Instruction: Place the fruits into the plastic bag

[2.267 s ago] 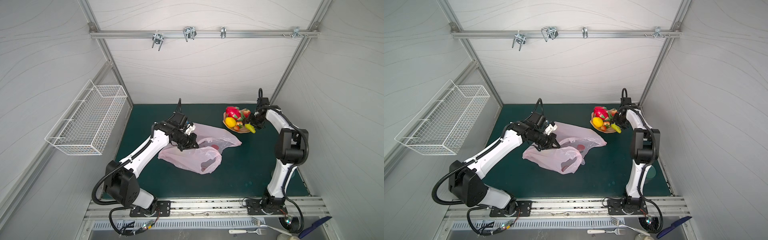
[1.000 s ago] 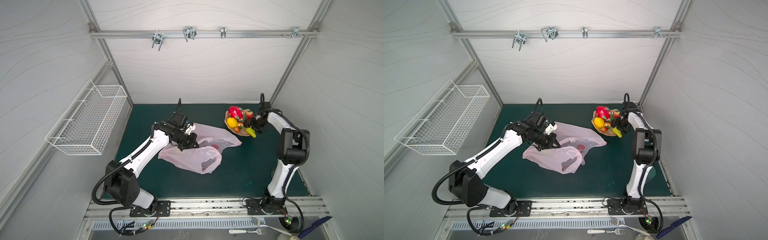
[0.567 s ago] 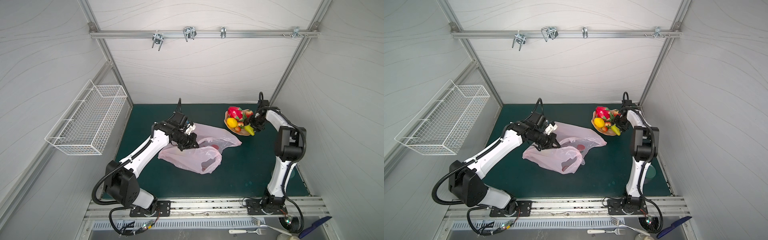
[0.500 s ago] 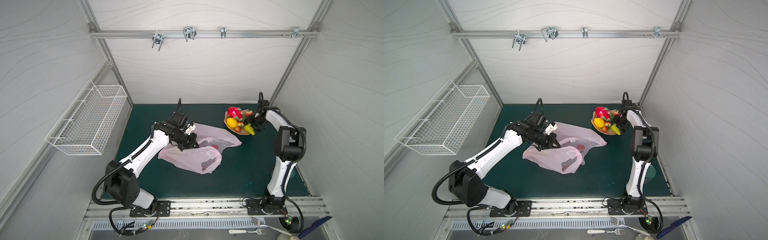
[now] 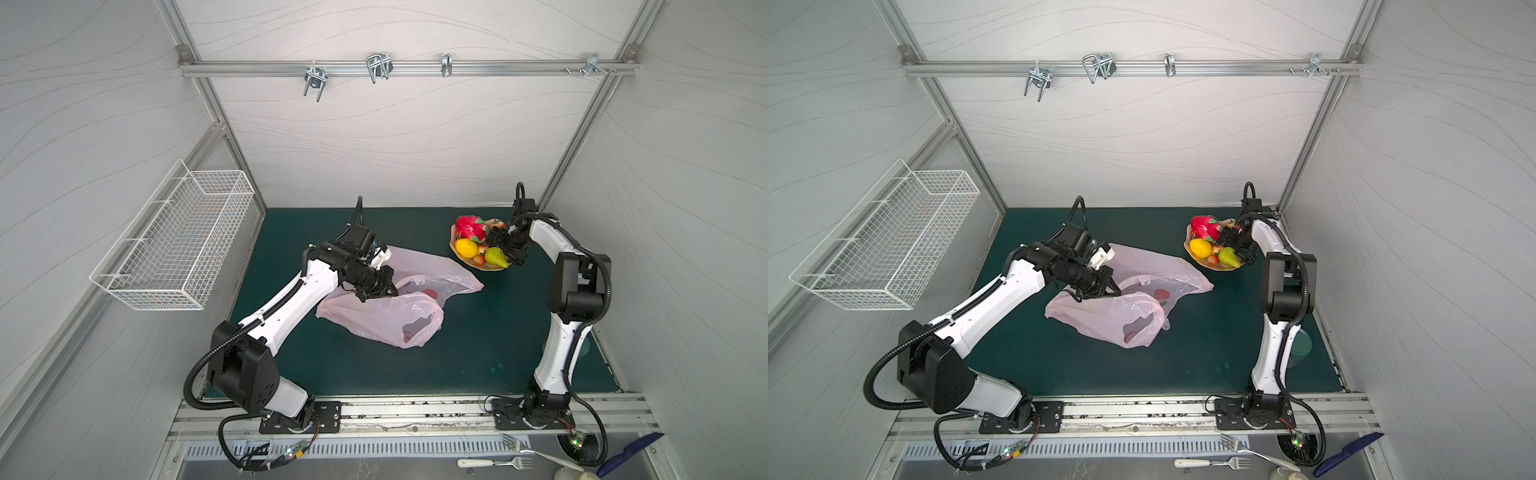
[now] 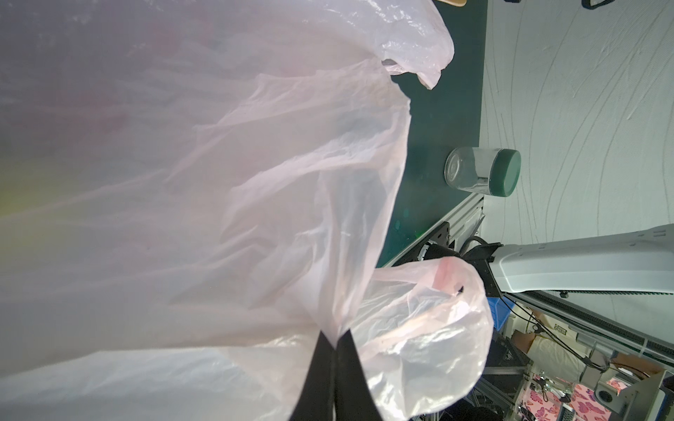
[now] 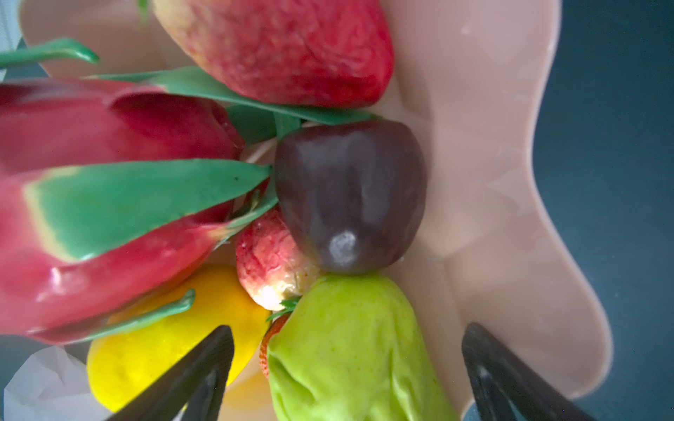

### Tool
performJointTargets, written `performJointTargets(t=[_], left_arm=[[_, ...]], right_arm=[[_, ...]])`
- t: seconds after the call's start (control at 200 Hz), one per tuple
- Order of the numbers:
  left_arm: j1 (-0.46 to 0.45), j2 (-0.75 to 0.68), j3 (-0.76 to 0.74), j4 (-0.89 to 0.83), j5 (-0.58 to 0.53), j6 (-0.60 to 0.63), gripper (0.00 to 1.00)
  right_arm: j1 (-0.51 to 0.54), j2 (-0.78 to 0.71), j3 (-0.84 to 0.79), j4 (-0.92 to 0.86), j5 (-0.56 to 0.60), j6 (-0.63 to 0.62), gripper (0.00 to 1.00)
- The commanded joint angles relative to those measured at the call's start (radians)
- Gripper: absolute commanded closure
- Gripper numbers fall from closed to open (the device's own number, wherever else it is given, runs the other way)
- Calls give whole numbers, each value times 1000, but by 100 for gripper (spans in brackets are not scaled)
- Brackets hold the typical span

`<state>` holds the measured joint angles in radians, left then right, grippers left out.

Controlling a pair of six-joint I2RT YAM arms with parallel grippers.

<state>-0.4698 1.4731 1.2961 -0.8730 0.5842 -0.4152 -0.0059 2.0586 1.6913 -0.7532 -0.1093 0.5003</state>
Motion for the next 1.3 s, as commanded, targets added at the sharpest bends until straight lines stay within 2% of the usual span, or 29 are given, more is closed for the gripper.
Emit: performJointTargets(t=[0.0,0.205,0.41,0.61,0.86,1.105,1.296], left_arm=[[4,7,13,10,14,22,100],[3,19,24,13,24,24,100],[4,30,30,7,31,33,100],[4,39,34,-1,31,33,100],[4,59,53,-10,31,32,100],[5,82,71,-14,32,30,100],[4,88,78,-21,28,33,100]], right_arm=[[2,-69,29,38,-6,-23,1],[33,-20,124,26,-42,-131,1],[109,76,252,17,-44,-309,1],[162,121,299,62,10,-449,1],[178,177,376,57,126,-584,1],[173,198,367,43,125,-598,1],[153,148,257,90,102,-554,1]])
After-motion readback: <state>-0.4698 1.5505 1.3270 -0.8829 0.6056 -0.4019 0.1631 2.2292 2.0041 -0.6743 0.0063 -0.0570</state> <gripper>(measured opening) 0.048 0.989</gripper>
